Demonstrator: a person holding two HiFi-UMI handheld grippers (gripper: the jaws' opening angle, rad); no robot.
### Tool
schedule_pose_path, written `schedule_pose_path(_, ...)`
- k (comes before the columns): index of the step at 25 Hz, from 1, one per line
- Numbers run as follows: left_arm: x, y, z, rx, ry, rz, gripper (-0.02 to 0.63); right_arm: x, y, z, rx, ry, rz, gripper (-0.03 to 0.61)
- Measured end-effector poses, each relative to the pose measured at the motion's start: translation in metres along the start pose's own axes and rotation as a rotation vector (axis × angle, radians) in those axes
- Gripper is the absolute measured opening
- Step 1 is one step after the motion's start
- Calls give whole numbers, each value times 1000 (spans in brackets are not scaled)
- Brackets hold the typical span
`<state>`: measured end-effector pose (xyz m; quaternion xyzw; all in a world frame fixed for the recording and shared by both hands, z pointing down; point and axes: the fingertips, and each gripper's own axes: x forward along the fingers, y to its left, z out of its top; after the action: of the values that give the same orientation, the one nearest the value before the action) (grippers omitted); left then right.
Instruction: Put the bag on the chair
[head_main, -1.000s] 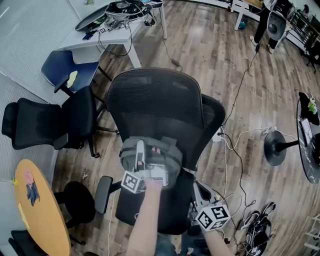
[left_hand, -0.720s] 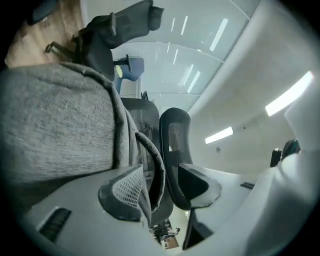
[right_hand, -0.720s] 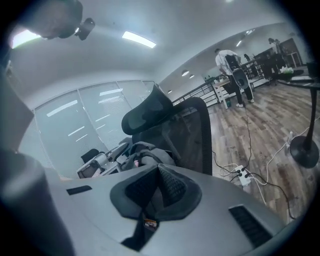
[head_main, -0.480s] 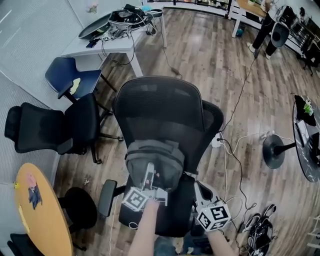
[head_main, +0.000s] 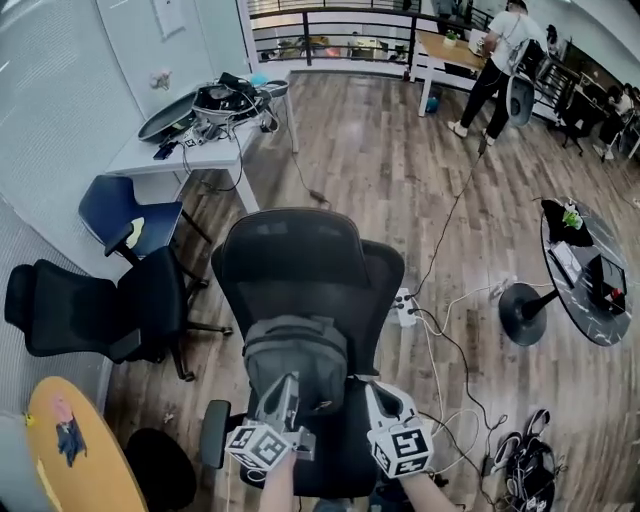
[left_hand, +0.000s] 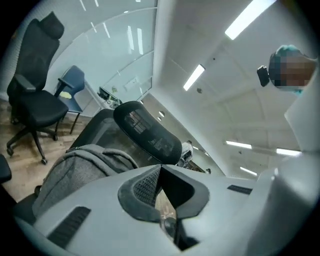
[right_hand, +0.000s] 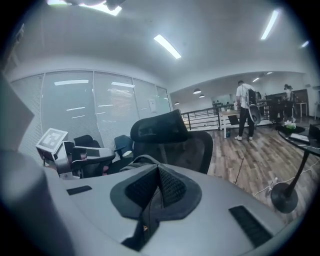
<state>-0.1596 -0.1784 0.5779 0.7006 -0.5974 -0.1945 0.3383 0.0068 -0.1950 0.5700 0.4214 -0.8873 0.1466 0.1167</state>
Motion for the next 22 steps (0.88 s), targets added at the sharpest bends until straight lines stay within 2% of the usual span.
schedule_pose_path(4, -23, -16, 7, 137, 48, 20, 23, -18, 5, 17, -13, -44, -10, 12)
schedule_pose_path(7, -39, -29, 13, 283, 78, 24, 23, -34, 13, 29, -24, -89, -4, 12)
schedule_pose_path(11, -59, -50, 26, 457, 70, 27, 23, -51, 24, 41, -41, -129, -17, 12)
schedule_pose_path(15, -69, -70, 43, 566, 26, 16, 23, -62, 36, 51, -49, -161, -13, 12)
schedule_pose_path(18, -71, -76, 40, 654, 47, 7, 23, -67, 41, 48, -51, -160, -21, 12)
schedule_pose_path(22, -75, -78, 39, 658, 54, 25, 23, -72, 43, 47, -53, -158, -28, 12)
